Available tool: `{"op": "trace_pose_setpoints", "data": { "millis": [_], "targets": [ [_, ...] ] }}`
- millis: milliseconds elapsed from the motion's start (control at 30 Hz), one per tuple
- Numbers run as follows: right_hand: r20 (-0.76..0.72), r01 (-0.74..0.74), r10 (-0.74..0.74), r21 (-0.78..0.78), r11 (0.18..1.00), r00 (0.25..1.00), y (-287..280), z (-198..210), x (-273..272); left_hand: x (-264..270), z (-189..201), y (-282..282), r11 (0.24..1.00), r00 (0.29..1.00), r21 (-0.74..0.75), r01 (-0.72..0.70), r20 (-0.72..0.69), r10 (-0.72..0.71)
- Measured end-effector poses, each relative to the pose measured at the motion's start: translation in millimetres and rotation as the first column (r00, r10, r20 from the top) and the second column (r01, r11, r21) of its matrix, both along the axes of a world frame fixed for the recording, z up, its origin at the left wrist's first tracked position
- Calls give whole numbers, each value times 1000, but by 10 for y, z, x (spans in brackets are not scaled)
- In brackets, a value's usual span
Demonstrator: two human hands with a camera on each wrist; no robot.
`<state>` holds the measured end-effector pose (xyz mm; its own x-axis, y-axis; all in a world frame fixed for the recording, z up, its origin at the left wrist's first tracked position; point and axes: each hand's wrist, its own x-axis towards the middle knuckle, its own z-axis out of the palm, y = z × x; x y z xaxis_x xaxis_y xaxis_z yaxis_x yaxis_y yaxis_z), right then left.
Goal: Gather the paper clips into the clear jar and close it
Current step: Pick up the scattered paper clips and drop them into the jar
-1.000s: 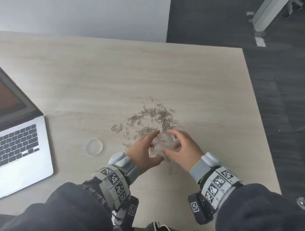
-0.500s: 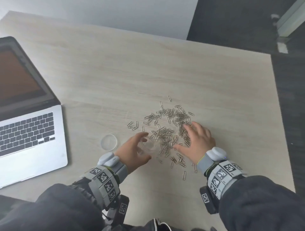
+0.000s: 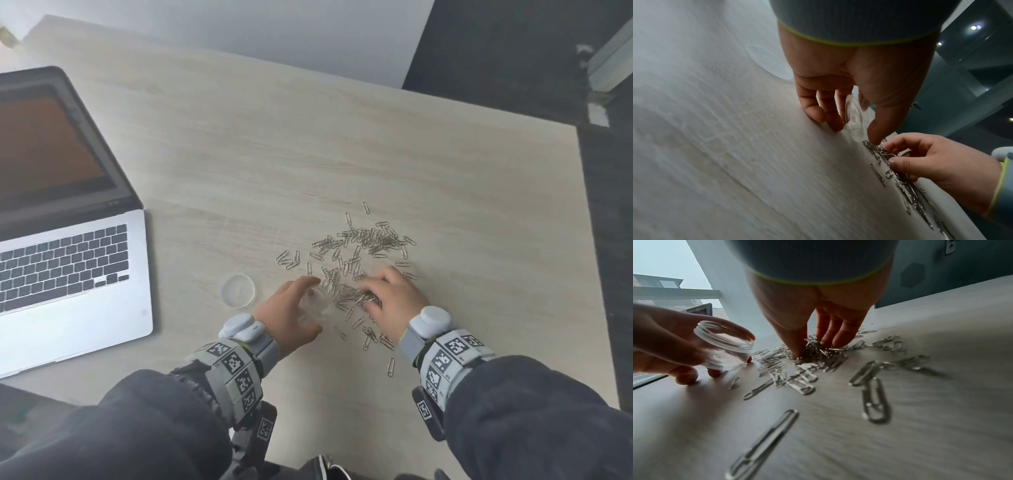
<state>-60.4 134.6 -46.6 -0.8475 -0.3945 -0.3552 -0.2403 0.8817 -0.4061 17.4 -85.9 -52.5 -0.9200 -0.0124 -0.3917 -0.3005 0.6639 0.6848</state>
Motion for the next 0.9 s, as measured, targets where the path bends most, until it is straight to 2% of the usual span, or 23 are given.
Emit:
{"op": "trace_pose_setpoints", "data": {
  "millis": [200,400,533,733,900],
  "targets": [
    [67,71,-70,-12,997,995,125,76,-28,-45,0,72,999,999,1,42,3,-42],
    [143,182,-151,-235,955,978,20,247,68,-62,55,111,996,996,-2,89,-16,-89],
    [142,117,-72,-338,934,987,-199,381,137,-52,120,202,988,990,63,139,-46,-137],
    [105,67,-30,-365,929,994,-368,387,194,-46,119,225,982,992,151,113,-75,-103],
    [109,-25,69,-357,934,992,-411,489,223,-15,42,134,985,995,150,85,-57,-77]
  ]
}}
